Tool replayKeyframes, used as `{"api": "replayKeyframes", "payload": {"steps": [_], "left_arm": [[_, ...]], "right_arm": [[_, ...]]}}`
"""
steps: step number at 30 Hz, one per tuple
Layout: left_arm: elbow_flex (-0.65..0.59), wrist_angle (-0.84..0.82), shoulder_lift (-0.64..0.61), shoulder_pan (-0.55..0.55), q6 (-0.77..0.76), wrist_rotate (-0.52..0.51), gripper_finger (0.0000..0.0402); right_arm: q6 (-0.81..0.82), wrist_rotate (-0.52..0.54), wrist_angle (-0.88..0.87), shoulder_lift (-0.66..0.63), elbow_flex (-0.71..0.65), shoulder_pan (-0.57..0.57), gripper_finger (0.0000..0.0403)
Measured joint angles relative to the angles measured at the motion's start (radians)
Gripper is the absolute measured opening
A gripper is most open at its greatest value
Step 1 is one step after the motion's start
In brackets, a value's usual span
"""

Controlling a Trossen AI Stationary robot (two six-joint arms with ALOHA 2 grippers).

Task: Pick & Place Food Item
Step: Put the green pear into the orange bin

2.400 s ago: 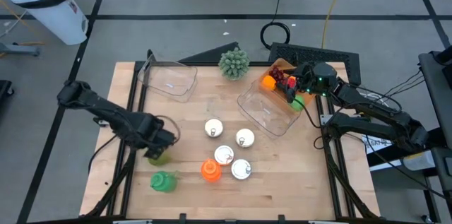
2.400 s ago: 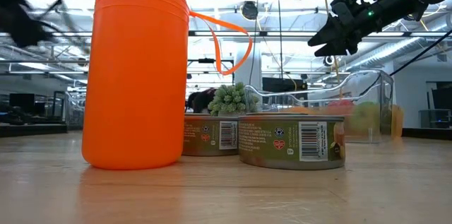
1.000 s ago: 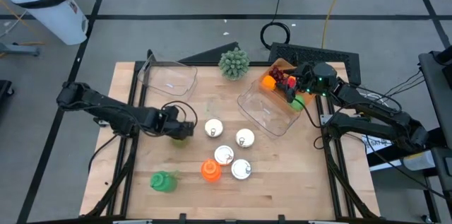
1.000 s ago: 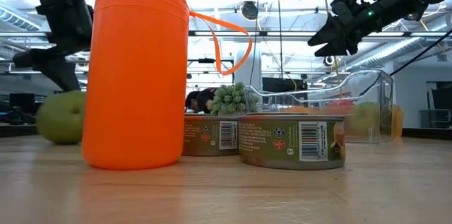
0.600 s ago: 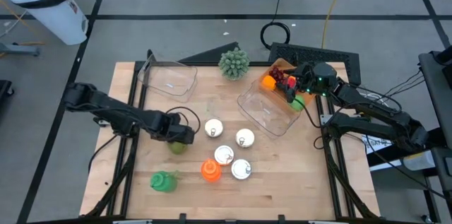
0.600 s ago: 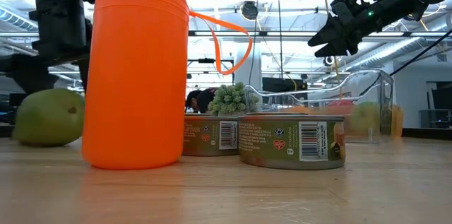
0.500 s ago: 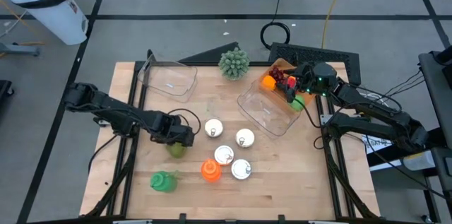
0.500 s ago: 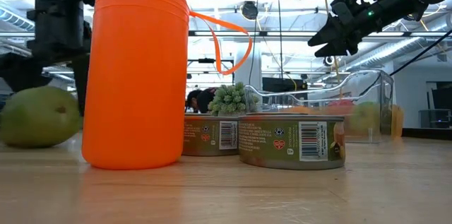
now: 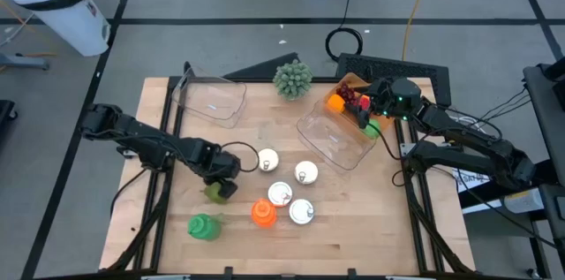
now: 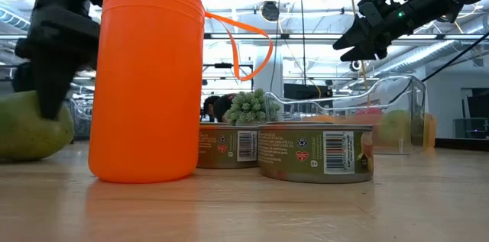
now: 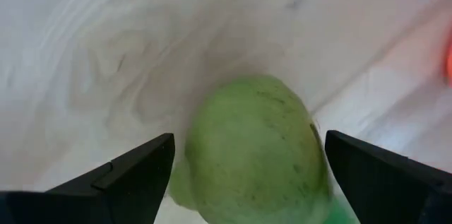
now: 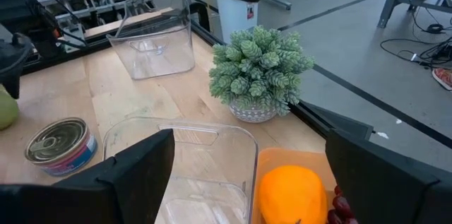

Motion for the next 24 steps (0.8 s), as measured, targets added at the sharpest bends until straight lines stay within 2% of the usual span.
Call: {"api": "replayKeyframes", "payload": {"steps": [4,9,16,20,24], "left_arm": [[0.000,0.001,0.000,-0.017,0.220,-0.024,0.0379],[0.000,0.002,0.000,-0.039,0.310,-0.008,0.0379],[0.000,-0.009,0.000,-0.075,0.346,0.014,0.0379],[0.000,-0.029,0.000,-0.091,0.374,-0.020,0.0377],[0.000,-0.031,0.000,-0.094,0.376,-0.048,0.0346]], "right_arm": [[0.000,0.000,0.000,0.000,0.000,0.000,0.0350],[0.000,0.000,-0.003,0.000,0.000,0.000,0.0350],[-0.002,0.002,-0.003,0.000,0.000,0.000,0.0350],[-0.002,0.003,-0.003,0.000,0.000,0.000,0.0350],[-0.002,0.003,-0.003,0.000,0.000,0.000,0.0350]]}}
